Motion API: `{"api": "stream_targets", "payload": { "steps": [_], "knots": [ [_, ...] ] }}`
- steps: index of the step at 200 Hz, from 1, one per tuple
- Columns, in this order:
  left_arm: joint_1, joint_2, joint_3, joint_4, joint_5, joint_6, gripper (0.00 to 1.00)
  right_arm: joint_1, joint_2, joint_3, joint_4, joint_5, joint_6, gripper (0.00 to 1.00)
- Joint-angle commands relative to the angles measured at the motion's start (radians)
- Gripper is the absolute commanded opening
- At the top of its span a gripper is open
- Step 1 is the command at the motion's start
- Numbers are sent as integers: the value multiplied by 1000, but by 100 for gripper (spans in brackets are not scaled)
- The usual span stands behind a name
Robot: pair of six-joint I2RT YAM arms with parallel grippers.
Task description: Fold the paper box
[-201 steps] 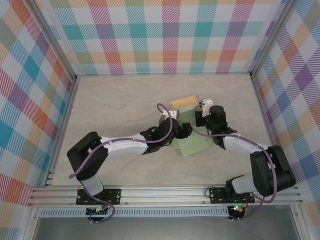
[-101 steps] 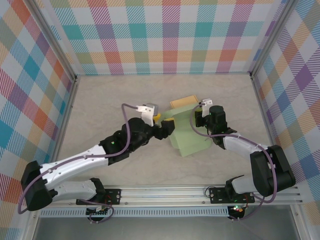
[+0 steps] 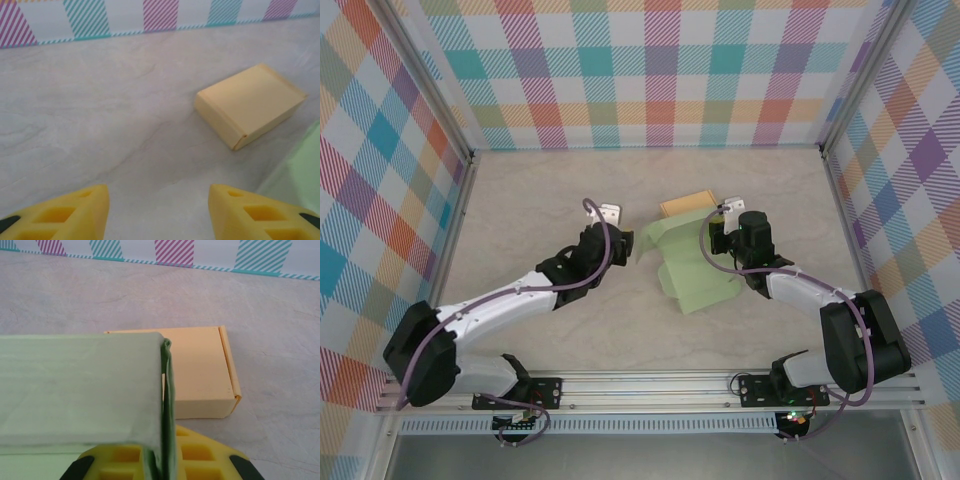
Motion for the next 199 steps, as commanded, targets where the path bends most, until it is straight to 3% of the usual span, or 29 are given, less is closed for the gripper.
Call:
{"api": "stream_targets", "payload": {
  "steps": [1, 79, 199],
  "knots": [
    [8, 47, -3, 26, 9, 59, 55, 4, -13, 0, 27, -18, 5, 0],
    [-24, 144, 18, 143, 305, 114, 54, 4, -9, 5, 26, -17, 5, 0],
    [-51, 299, 128, 250, 358, 218, 58, 3, -5, 10, 27, -17, 4, 0]
  ]
}}
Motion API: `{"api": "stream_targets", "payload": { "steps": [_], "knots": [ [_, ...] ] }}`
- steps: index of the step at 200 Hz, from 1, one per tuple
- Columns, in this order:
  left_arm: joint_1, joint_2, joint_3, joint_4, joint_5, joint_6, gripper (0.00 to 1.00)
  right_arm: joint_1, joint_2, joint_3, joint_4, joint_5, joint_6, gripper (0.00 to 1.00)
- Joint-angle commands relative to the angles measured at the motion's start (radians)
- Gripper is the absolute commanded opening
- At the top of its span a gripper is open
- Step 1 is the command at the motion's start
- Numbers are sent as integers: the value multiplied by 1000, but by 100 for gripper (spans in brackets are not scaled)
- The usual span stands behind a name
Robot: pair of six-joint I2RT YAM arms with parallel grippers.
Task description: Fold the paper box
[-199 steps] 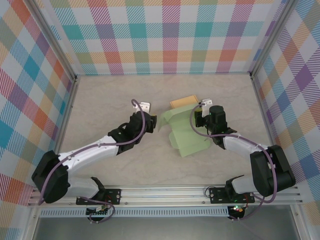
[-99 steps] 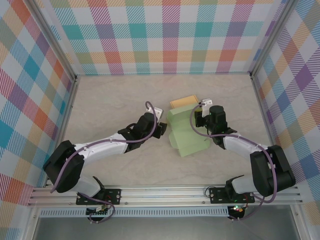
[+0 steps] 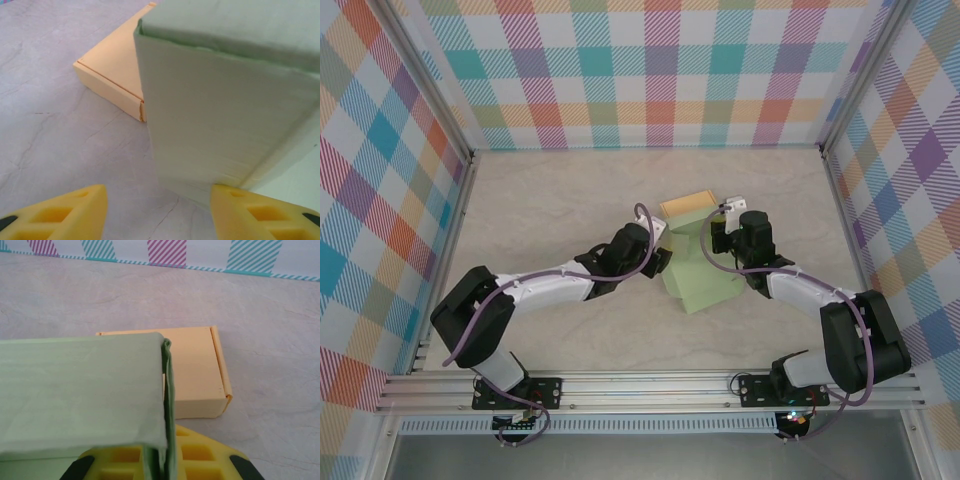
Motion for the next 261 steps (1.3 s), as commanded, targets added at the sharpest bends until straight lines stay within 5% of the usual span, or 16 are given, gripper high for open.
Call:
{"api": "stream_targets", "payload": {
  "steps": [1, 155, 261],
  "knots": [
    [-10, 16, 50, 71, 26, 35, 58, 8, -5, 10, 26, -35, 4, 0],
    [38, -54, 107, -138, 177, 134, 64, 8, 1, 13, 26, -36, 4, 0],
    [48, -53, 149, -233, 142, 188, 66, 8, 0, 13, 26, -39, 3, 0]
  ]
}}
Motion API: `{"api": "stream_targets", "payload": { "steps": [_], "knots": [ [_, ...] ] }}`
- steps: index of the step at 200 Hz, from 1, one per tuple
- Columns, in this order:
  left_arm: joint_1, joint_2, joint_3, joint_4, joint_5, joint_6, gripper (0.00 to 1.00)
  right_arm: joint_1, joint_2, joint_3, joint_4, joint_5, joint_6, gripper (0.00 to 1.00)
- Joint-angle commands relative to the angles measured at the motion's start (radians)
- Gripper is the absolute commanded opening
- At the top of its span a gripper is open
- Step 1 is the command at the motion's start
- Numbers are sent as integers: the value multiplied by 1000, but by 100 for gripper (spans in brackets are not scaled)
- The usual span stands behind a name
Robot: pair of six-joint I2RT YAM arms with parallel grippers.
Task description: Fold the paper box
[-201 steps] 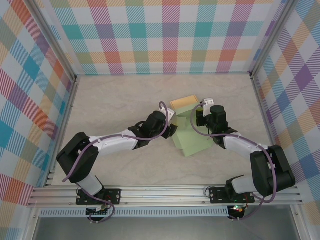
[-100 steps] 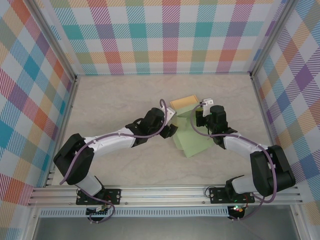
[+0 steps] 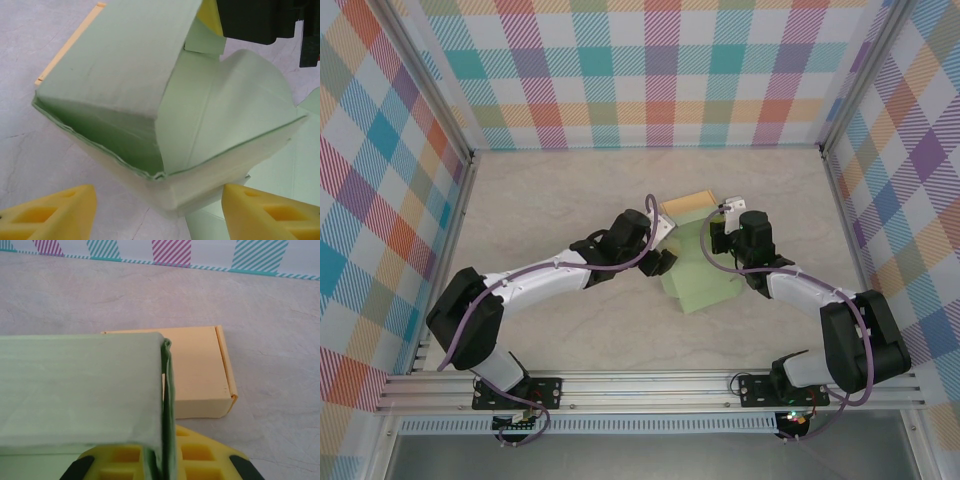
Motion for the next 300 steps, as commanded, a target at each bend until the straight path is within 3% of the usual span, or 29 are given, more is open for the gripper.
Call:
{"api": "stream_targets", "payload": {
  "steps": [1, 87, 136, 156, 255, 283, 300],
  "knots": [
    [13, -24, 24, -3, -37, 16, 66, 9, 0, 13, 26, -22, 3, 0],
    [0, 83, 44, 190, -186, -12, 55, 9, -3, 10, 28, -25, 3, 0],
    [-57, 129, 46, 242, -497, -17, 30, 12, -3, 12, 30, -41, 64, 0],
    [-67, 129, 28, 283, -566, -29, 25, 30, -18, 14, 26, -48, 91, 0],
    [-78, 139, 29, 272, -926, -152, 18, 263, -67, 61, -80, 242, 218, 0],
    [-73, 146, 37, 207, -1115, -263, 20, 333, -30, 109, -104, 333, 260, 0],
    [-50, 134, 37, 112, -1137, -382, 21, 358, -7, 138, -118, 367, 301, 0]
  ]
}}
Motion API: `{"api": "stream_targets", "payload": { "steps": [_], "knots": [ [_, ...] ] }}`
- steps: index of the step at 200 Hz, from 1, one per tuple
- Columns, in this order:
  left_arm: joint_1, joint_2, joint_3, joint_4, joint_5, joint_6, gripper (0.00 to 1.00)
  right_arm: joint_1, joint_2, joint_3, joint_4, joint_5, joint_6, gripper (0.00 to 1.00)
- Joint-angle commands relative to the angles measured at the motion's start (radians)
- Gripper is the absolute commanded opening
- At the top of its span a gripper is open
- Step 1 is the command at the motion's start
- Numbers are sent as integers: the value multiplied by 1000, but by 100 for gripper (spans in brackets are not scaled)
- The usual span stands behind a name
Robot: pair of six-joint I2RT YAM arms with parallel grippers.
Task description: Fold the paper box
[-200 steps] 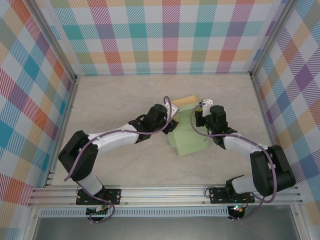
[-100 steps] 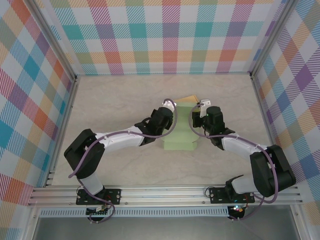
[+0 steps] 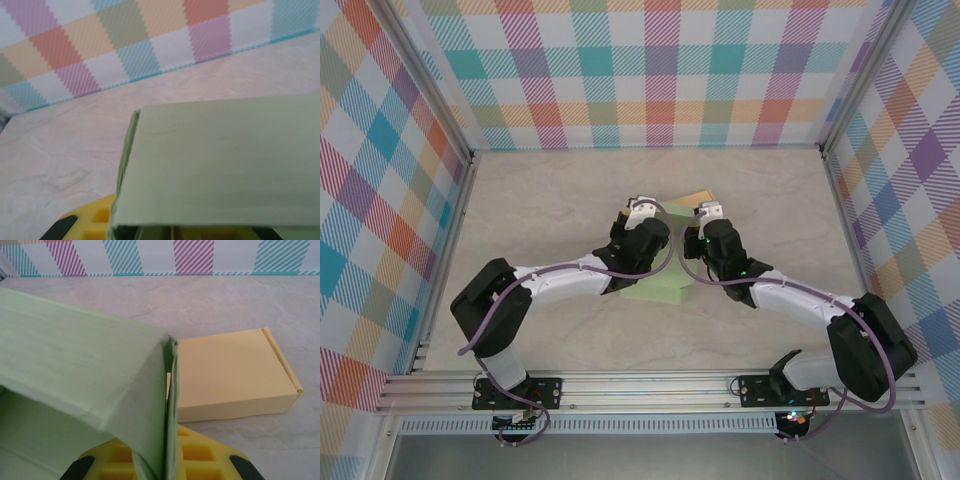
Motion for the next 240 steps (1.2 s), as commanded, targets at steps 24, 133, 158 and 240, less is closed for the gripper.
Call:
{"api": "stream_targets", "payload": {
  "steps": [24, 133, 158, 240],
  "knots": [
    [64, -36, -19, -170, -147, -299, 21, 61, 55, 94, -28, 56, 103, 0],
    [92, -343, -249, -46, 449, -290, 66, 70, 204, 296, -314, 104, 219, 0],
    [91, -430, -289, -99, 494, -324, 93, 70, 206, 322, -397, 105, 245, 0],
    [91, -482, -316, -142, 494, -197, 77, 70, 123, 289, -437, 68, 272, 0]
  ]
}}
